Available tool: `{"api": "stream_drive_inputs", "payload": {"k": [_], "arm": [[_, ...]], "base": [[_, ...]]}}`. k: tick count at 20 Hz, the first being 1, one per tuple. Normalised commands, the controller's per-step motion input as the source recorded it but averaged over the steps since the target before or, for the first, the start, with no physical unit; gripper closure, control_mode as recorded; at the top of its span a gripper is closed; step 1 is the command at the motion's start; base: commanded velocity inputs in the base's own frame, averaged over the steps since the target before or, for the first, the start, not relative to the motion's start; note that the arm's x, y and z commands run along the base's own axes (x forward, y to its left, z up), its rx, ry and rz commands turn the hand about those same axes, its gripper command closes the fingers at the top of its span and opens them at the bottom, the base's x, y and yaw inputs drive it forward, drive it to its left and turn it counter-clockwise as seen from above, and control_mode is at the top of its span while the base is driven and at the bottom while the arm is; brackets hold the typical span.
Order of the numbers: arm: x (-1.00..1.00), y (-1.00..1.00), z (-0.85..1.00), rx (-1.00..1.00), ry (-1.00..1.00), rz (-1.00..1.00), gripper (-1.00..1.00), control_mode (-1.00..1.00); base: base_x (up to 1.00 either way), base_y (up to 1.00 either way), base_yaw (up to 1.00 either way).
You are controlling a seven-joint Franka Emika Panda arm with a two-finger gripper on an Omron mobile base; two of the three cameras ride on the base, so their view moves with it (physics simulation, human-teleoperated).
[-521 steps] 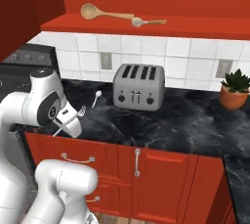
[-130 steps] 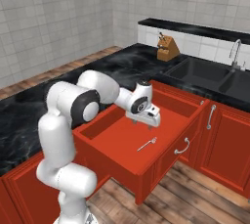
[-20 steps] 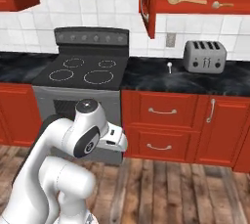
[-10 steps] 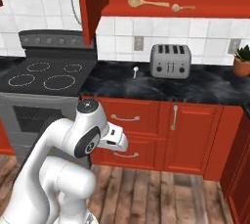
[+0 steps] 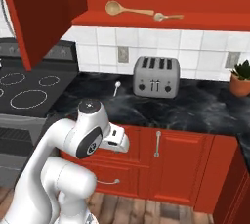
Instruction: Organize the utensils by type. Pick up the wooden spoons from the counter and place them in the open cabinet. Then pick up the metallic utensils from the counter and place them in the open drawer.
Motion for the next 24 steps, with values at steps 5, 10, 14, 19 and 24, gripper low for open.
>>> {"api": "stream_drive_inputs", "payload": {"k": [5, 10, 14, 19, 24], "arm": [[0.00, 0.00, 0.00, 0.00, 0.00, 0.00, -1.00, 1.00], [0.00, 0.00, 0.00, 0.00, 0.00, 0.00, -1.00, 1.00], [0.00, 0.00, 0.00, 0.00, 0.00, 0.00, -1.00, 1.00], [0.00, 0.00, 0.00, 0.00, 0.00, 0.00, -1.00, 1.00], [0.00, 0.00, 0.00, 0.00, 0.00, 0.00, -1.00, 1.00]], "base": [[0.92, -0.19, 0.13], [0.34, -0.47, 0.00], [0.30, -0.19, 0.01], [0.01, -0.02, 0.00], [0.01, 0.00, 0.00]]}}
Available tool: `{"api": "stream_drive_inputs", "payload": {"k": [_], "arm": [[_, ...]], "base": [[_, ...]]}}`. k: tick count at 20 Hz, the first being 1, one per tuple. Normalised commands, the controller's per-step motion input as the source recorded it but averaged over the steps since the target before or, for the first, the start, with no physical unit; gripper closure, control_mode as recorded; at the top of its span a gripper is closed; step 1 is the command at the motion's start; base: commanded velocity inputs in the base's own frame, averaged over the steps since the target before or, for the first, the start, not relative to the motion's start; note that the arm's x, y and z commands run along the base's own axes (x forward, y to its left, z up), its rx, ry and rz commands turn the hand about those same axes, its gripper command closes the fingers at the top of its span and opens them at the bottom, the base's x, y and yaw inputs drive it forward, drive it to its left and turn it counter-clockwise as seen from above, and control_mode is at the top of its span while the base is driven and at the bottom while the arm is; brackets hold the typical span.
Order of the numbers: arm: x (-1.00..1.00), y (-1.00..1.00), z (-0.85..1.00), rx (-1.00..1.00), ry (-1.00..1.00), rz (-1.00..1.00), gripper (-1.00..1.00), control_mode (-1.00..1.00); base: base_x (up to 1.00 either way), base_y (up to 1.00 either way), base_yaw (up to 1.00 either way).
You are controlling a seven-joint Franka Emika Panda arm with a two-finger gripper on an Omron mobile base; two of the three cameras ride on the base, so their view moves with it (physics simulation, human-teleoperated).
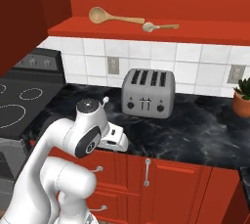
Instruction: Organize the utensils by type. Pick up the wooden spoons from the counter and place them in the open cabinet. Then pick up the metallic utensils from the counter and place them in the open drawer.
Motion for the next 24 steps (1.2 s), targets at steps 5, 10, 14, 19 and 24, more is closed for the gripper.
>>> {"api": "stream_drive_inputs", "payload": {"k": [5, 10, 14, 19, 24], "arm": [[0.00, 0.00, 0.00, 0.00, 0.00, 0.00, -1.00, 1.00], [0.54, 0.06, -0.01, 0.04, -0.08, 0.13, -1.00, -1.00], [0.81, 0.26, 0.00, 0.06, -0.09, 0.10, -1.00, -1.00], [0.88, 0.32, 0.00, 0.04, -0.04, 0.01, -1.00, -1.00], [0.84, 0.47, 0.00, 0.00, 0.00, -0.07, -1.00, -1.00]], "base": [[0.15, 0.01, 0.00], [0.00, 0.00, 0.00], [0.00, 0.00, 0.00], [0.00, 0.00, 0.00], [0.00, 0.00, 0.00]]}}
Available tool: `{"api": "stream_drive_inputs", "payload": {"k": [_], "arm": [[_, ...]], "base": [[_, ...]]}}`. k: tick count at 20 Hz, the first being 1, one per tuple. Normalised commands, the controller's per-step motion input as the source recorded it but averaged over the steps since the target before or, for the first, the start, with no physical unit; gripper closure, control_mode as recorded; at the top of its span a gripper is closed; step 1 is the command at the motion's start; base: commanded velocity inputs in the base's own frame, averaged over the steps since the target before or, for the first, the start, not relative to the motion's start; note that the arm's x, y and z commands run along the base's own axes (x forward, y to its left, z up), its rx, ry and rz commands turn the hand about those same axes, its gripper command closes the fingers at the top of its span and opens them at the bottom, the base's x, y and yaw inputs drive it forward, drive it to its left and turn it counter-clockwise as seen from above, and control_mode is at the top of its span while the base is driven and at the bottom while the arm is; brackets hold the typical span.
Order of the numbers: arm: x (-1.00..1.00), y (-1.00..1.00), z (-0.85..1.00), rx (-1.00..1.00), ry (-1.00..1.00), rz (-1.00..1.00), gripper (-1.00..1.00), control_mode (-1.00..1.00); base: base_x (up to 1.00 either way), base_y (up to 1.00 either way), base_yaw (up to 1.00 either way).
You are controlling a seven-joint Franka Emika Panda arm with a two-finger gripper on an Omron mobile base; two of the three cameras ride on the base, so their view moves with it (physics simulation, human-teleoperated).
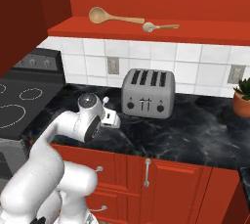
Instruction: Organize the utensils by type. Pick up the wooden spoons from the counter and place them in the open cabinet. Then pick up the metallic utensils from the counter and place them in the open drawer.
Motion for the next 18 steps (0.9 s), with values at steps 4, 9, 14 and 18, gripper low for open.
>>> {"api": "stream_drive_inputs", "payload": {"k": [4, 9, 14, 18], "arm": [[0.66, 0.36, 0.00, 0.07, 0.00, -0.04, -1.00, -1.00], [0.41, 0.06, 0.00, 0.04, 0.09, 0.00, -1.00, -1.00], [0.44, 0.13, 0.05, 0.00, 0.13, -0.01, -1.00, -1.00], [0.21, 0.23, 0.04, 0.00, 0.05, 0.00, -1.00, -1.00]], "base": [[0.00, 0.00, 0.00], [0.00, 0.00, 0.00], [0.00, 0.00, 0.00], [0.00, 0.00, 0.00]]}}
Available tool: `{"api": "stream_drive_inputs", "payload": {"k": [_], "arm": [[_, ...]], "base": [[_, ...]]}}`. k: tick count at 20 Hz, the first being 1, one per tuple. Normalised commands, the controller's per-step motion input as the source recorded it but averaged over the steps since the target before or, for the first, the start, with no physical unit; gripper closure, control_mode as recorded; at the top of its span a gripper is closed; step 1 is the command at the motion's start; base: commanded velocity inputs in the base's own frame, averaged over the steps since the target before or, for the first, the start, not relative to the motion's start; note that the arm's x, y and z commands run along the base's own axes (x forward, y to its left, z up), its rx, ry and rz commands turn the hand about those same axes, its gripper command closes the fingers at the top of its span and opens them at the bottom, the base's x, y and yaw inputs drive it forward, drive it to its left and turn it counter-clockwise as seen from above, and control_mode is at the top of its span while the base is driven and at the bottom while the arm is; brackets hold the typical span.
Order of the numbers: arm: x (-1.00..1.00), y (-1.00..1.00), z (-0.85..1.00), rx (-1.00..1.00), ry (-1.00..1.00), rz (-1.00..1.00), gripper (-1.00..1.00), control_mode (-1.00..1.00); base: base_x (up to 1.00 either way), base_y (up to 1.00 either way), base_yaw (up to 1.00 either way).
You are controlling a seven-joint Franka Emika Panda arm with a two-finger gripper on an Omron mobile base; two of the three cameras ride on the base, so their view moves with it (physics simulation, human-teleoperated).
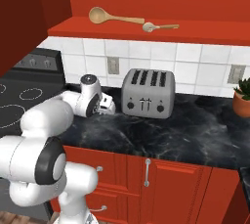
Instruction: Organize the utensils by type. Pick up the wooden spoons from the counter and place them in the open cabinet. Then pick up the metallic utensils from the counter and place them in the open drawer.
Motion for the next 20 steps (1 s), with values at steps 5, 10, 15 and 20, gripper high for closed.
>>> {"api": "stream_drive_inputs", "payload": {"k": [5, 10, 15, 20], "arm": [[0.29, 0.17, -0.06, 0.00, 0.00, 0.00, -1.00, -1.00], [0.22, 0.29, -0.16, 0.00, 0.00, 0.00, -1.00, -1.00], [0.28, 0.26, -0.16, 0.00, 0.00, 0.00, -1.00, -1.00], [0.41, 0.13, -0.13, 0.00, 0.00, -0.02, -1.00, -1.00]], "base": [[0.00, 0.00, 0.00], [0.00, 0.00, 0.00], [0.00, 0.00, 0.00], [0.00, 0.00, 0.00]]}}
